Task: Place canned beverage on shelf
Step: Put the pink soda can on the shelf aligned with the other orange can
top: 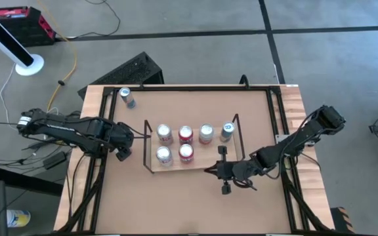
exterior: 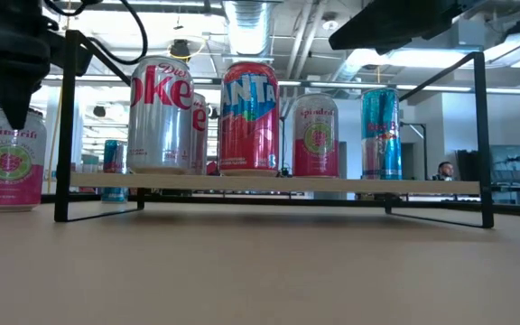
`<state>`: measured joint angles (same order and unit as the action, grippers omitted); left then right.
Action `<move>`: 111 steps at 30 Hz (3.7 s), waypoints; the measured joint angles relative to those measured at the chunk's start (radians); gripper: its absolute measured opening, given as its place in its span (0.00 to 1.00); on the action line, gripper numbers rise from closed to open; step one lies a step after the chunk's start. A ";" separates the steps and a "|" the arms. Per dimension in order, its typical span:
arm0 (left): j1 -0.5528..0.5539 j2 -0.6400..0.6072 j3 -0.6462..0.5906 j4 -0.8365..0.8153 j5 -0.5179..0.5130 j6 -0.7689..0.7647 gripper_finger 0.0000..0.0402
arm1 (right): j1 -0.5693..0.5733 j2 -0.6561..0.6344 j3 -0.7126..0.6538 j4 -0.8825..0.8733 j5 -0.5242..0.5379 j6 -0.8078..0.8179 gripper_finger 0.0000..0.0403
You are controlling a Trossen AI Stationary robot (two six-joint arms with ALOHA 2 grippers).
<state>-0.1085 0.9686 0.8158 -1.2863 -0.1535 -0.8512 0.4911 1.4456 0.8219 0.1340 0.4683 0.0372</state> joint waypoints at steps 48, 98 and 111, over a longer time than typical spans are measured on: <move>-0.041 0.000 0.363 -0.102 0.007 -0.070 0.64 | 0.000 0.000 0.000 -0.014 0.000 0.021 0.07; -0.402 1.013 1.204 0.306 0.384 0.598 0.64 | 0.184 -0.052 0.000 -0.243 0.090 0.251 0.07; -0.135 1.163 1.470 0.095 0.131 0.752 0.64 | 0.337 -0.087 0.000 -0.377 0.237 0.374 0.07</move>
<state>-0.2432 2.1315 2.2860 -1.1911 -0.0225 -0.0987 0.8284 1.3582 0.8215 -0.2431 0.7051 0.4114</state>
